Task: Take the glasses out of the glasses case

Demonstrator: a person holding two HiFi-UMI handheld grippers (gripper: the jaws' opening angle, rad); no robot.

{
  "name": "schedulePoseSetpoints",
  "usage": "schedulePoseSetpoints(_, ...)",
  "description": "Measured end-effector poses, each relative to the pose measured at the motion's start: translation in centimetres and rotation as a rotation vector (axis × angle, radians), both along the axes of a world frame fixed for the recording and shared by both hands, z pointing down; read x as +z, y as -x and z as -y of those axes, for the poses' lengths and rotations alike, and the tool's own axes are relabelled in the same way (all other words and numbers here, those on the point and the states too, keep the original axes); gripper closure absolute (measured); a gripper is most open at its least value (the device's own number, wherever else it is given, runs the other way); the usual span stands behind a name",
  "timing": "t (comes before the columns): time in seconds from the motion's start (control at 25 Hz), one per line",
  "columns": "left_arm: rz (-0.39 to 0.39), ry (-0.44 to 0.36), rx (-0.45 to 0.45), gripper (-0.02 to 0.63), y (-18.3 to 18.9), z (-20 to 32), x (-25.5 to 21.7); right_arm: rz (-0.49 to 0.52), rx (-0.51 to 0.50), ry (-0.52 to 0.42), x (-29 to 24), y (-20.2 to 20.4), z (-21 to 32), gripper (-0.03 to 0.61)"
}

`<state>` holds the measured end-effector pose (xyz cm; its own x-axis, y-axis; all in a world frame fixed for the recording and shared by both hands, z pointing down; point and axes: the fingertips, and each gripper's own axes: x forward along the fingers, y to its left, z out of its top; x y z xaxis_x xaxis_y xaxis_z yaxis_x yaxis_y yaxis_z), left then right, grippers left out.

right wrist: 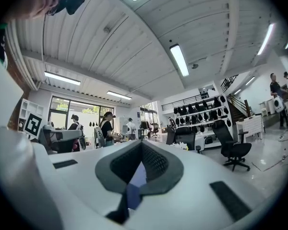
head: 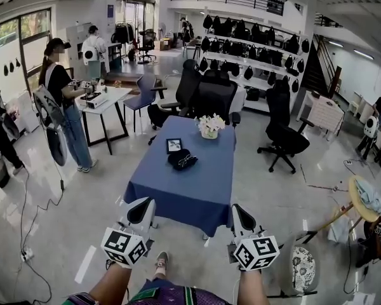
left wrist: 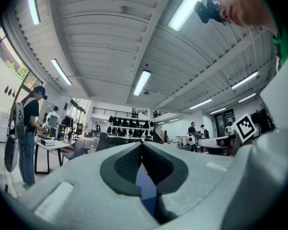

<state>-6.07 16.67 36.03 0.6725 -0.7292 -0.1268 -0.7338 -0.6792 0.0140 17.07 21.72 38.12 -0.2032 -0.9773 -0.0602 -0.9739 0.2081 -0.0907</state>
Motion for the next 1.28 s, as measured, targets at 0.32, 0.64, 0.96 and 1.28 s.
schedulePoseSetpoints(0.32, -0.014, 0.028, -0.035, 0.598, 2.1, 1.9, 0.8, 0.002, -0.044, 0.023, -0.1, 1.7, 2.6, 0.577)
schedulePoseSetpoints(0.64, -0.005, 0.016, -0.05, 0.597, 3.7, 6.0, 0.1, -0.012, -0.047, 0.033, -0.8, 2.7, 7.2, 0.577)
schedulePoseSetpoints(0.96, 0.002, 0.04, -0.043, 0.597, 4.5, 10.0, 0.4, -0.001, -0.034, 0.041, -1.1, 2.6, 11.4, 0.577)
schedulePoseSetpoints(1.28, -0.005, 0.07, -0.022, 0.597, 5.0, 15.7, 1.0, 0.007, -0.045, 0.084, -0.3, 3.8, 17.2, 0.577)
